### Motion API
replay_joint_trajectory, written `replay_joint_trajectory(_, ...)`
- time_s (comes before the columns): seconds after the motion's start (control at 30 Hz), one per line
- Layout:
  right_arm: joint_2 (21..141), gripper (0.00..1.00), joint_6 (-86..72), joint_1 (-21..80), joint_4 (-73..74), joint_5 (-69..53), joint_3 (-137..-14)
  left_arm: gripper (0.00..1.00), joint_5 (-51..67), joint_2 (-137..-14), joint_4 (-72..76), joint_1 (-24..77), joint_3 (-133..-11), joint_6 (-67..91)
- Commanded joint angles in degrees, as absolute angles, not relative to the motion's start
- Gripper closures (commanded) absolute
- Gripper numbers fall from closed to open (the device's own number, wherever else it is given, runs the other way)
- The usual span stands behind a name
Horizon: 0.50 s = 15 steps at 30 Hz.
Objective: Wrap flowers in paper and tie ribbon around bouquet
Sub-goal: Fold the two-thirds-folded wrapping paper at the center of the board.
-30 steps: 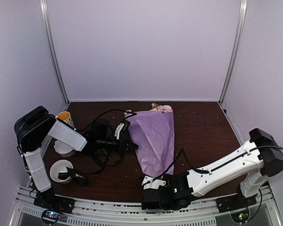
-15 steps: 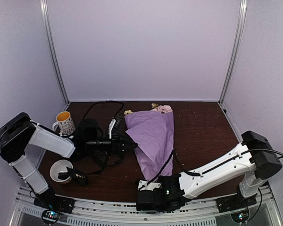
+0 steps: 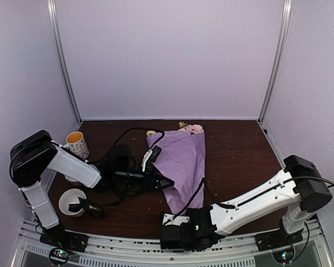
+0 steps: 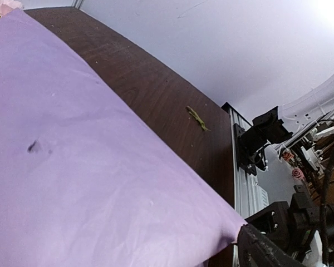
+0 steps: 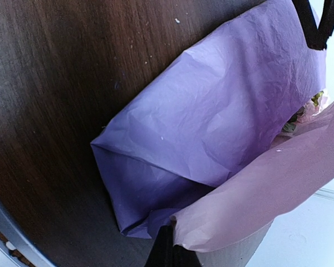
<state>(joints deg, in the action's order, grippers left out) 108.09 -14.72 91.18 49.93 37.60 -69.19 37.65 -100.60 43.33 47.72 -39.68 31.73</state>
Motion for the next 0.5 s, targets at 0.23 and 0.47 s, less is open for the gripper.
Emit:
replay_joint_trajectory(0.23,108.9,1.00,-14.5,91.1,50.3,38.8,-70.1,0.63,41.6,-113.3,71.6,47.3,-45.9,50.2)
replay_joint_trajectory(0.47,108.7,1.00,-15.4,91.1,50.8,38.8,-69.9,1.00,37.8,-116.4,77.0,41.4,-41.1,58.4)
